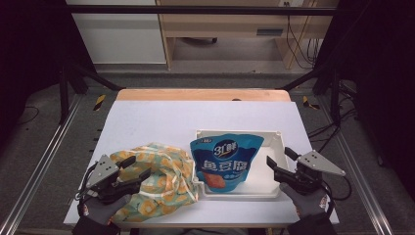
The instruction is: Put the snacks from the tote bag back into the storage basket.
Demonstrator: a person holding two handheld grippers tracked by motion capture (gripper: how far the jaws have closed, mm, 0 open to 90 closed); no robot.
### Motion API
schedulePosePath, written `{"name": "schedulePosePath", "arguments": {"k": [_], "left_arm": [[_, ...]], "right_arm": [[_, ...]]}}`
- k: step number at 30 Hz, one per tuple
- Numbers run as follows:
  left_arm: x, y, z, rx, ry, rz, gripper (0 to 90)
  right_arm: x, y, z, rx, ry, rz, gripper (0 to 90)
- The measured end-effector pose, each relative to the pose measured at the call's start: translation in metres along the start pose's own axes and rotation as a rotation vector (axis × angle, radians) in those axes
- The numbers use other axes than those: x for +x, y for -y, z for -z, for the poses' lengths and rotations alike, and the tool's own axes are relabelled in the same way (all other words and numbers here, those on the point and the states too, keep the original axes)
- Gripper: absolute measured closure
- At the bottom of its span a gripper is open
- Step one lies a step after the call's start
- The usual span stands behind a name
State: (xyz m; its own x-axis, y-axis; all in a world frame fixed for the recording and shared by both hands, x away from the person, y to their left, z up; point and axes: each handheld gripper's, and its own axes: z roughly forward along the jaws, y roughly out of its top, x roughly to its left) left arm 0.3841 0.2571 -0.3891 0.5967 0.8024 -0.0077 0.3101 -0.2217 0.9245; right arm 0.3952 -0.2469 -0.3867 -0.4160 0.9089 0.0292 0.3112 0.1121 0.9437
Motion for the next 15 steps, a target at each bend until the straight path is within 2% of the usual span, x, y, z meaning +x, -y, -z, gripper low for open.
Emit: {"name": "schedulePosePath", "arguments": {"k": [5, 10, 15], "left_arm": [[0.012, 0.011, 0.009, -0.005, -0.026, 0.029, 31.1], [0.021, 0.022, 0.017, -0.015, -0.045, 0.060, 30.0], [0.028, 0.029, 0.024, -0.026, -0.060, 0.059, 29.4]], "right_arm": [[-0.008, 0.008, 0.001, 0.000, 0.023, -0.004, 28.0], [-0.012, 0.015, 0.001, -0.010, 0.018, 0.003, 25.4], [-0.012, 0.020, -0.002, -0.007, 0.006, 0.009, 24.1]]}}
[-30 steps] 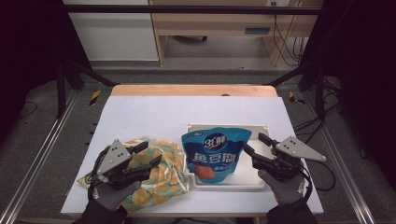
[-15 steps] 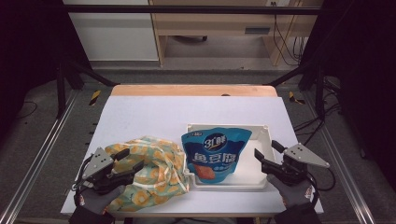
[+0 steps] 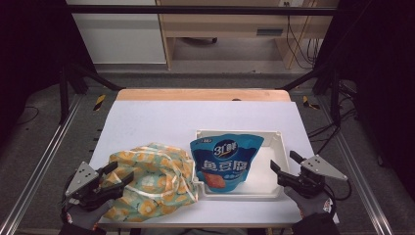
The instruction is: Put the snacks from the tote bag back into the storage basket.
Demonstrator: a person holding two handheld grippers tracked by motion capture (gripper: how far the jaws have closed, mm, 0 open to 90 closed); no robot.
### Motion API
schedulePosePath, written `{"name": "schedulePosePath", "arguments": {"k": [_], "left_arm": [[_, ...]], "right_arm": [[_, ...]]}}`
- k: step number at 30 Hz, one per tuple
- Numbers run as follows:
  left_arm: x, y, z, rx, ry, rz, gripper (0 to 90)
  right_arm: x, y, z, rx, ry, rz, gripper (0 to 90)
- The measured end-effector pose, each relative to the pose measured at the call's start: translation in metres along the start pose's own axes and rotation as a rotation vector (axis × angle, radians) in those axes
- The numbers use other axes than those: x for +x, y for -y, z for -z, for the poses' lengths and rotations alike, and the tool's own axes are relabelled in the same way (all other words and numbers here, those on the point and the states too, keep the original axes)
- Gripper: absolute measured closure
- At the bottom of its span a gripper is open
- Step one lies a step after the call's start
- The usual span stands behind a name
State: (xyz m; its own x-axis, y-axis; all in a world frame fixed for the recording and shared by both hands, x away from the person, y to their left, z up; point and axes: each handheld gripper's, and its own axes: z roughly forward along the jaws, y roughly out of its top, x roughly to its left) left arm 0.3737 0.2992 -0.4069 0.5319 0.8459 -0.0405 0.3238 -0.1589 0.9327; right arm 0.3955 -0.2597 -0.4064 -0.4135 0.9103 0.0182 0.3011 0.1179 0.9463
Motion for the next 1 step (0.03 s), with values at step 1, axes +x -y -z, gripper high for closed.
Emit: {"name": "schedulePosePath", "arguments": {"k": [1], "left_arm": [[0.0020, 0.0012, 0.0010, 0.002, -0.003, 0.005, 29.4]], "right_arm": [[-0.0002, 0.0005, -0.0007, 0.003, 0.002, 0.008, 24.0]]}}
